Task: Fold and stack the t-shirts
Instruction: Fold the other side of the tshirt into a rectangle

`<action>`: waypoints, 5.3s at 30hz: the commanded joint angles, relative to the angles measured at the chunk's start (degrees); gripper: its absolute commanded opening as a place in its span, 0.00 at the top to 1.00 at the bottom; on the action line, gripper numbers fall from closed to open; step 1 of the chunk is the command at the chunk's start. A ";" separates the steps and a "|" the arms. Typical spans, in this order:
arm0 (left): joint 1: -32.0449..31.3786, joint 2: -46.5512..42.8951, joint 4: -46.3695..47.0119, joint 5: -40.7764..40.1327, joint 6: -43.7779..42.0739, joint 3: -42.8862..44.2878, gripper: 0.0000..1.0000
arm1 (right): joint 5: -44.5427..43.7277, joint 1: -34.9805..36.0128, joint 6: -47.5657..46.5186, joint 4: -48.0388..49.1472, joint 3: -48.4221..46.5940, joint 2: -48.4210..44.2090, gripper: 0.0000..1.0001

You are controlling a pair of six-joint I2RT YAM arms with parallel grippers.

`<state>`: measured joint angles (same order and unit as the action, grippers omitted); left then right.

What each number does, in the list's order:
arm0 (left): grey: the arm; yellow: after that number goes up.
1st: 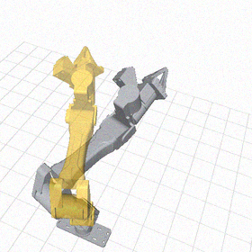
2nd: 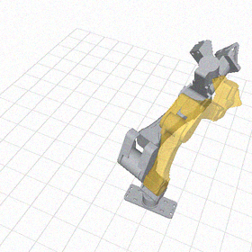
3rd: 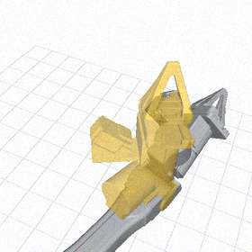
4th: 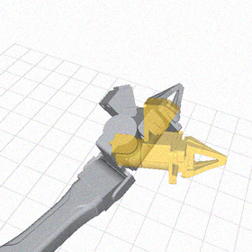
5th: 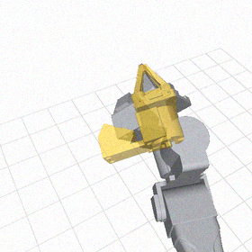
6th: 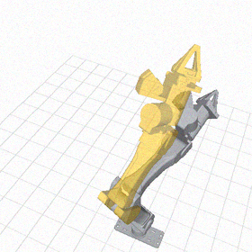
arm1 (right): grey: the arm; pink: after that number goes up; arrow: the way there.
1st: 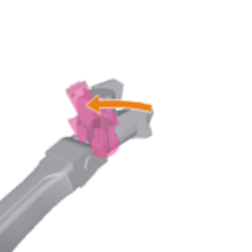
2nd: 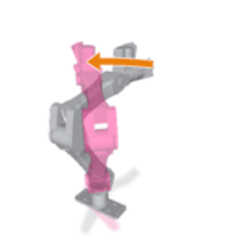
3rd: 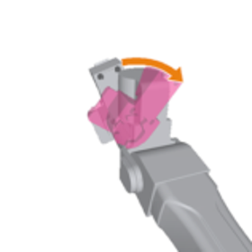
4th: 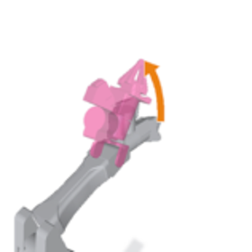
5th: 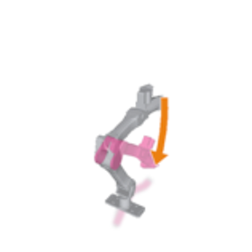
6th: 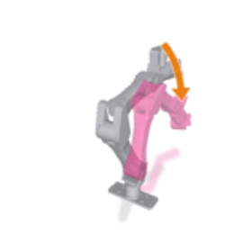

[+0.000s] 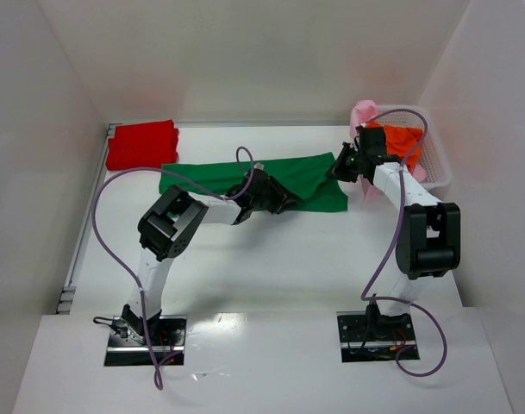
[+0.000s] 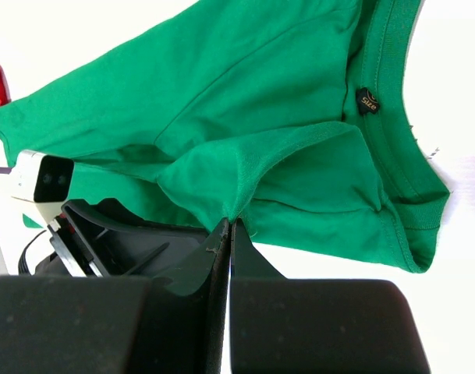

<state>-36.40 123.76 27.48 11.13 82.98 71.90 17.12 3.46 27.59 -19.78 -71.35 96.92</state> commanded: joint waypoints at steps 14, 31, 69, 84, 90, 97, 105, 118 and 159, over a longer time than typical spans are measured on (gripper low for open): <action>0.10 0.69 -2.08 -3.39 0.52 0.61 0.50 | 0.55 0.40 -0.44 2.46 -0.54 -2.35 0.99; 1.71 -1.25 -2.08 -3.24 0.52 1.67 1.00 | 0.02 -0.12 -0.96 3.61 -0.41 -1.83 0.99; 2.21 -0.19 -9.82 3.38 -6.60 5.80 0.35 | 0.02 -0.12 -0.96 4.22 -4.85 4.50 0.99; 2.21 2.71 -9.20 -1.81 -4.51 7.64 0.55 | 0.02 -0.12 -1.49 4.22 -3.79 3.97 0.99; 2.21 2.71 -9.20 -4.41 -5.20 7.64 0.49 | 0.02 -0.12 -1.49 4.75 -3.27 3.97 0.96; 2.21 3.38 -8.52 -5.41 -4.61 8.23 0.85 | 0.02 -0.12 -2.02 4.81 -3.27 3.97 0.96; 2.21 4.38 -6.92 -5.41 -3.46 9.22 1.00 | 0.02 -0.65 -2.02 5.28 -3.27 3.97 0.96; 8.80 -1.07 -4.02 -4.80 -2.56 10.38 1.00 | 0.02 -1.71 -1.40 7.12 -6.34 6.70 0.96; 16.16 3.71 -0.13 2.36 -12.45 18.28 0.42 | -0.24 -2.23 1.76 11.79 -22.77 21.02 0.45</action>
<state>-20.53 133.18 21.59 11.23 75.38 90.42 17.37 1.85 29.97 -9.99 -92.01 123.14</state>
